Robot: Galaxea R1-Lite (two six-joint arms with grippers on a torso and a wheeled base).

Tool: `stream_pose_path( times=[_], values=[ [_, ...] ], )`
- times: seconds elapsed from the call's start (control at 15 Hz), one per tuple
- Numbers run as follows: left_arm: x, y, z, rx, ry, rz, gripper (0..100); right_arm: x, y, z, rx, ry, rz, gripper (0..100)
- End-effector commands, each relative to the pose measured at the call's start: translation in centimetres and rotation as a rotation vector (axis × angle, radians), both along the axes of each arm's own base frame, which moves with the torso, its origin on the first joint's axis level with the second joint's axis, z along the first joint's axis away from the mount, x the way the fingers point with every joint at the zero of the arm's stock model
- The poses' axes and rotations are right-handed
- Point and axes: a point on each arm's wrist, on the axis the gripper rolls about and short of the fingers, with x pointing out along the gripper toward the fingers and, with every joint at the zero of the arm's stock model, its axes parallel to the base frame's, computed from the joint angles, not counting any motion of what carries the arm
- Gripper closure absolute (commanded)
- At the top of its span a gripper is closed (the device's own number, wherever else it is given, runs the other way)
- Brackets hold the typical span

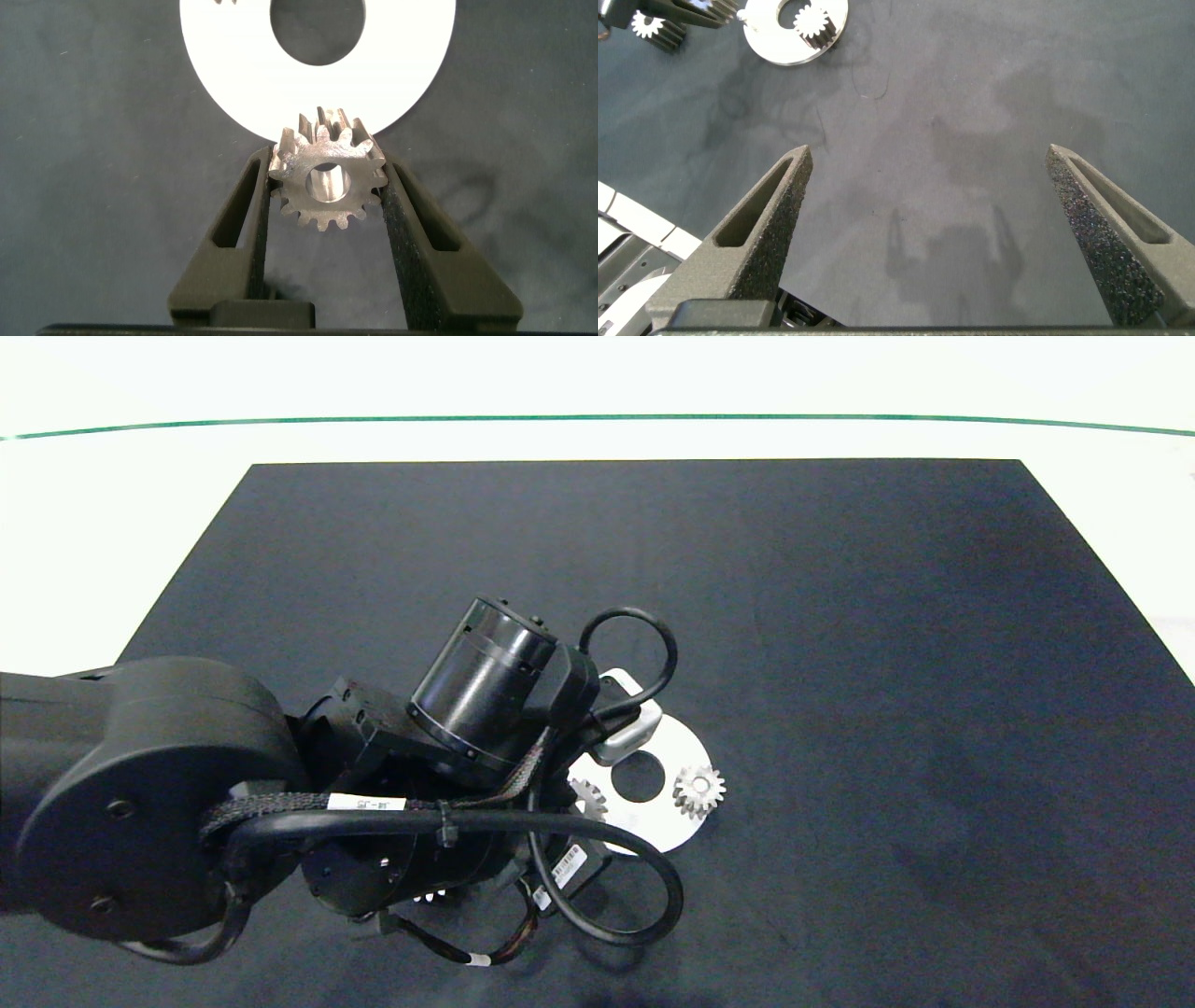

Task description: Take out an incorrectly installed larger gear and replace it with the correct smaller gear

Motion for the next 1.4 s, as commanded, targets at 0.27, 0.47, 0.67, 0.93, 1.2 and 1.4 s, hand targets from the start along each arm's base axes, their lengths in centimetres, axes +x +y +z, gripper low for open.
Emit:
stream_pose_path(
  times=[0.27, 0.47, 0.67, 0.93, 1.2, 1.4],
  values=[
    [0.1, -0.6, -0.5, 0.014, 0.007, -0.011, 90, 0.0, 0.0, 0.0, 0.001, 0.001, 0.002, 0],
    [0.3, -0.9, -0.9, 0.025, 0.014, -0.010, 90, -0.2, -0.1, -0.2, -0.001, 0.000, 0.002, 0],
    [0.6, -0.9, -1.1, 0.028, 0.017, -0.006, 90, -0.2, -0.1, -0.2, 0.001, -0.003, 0.002, 0],
    [1.1, -1.2, -0.9, 0.011, 0.002, 0.001, 90, -0.2, -0.1, -0.3, -0.001, 0.000, 0.002, 0],
    [1.4, -1.1, -1.0, 0.014, 0.002, 0.008, 90, -0.2, -0.1, -0.4, 0.000, 0.004, 0.002, 0],
    [1.7, -0.8, -1.0, 0.017, 0.001, 0.019, 90, -0.3, -0.1, -0.5, -0.001, 0.002, 0.002, 0]
  ],
)
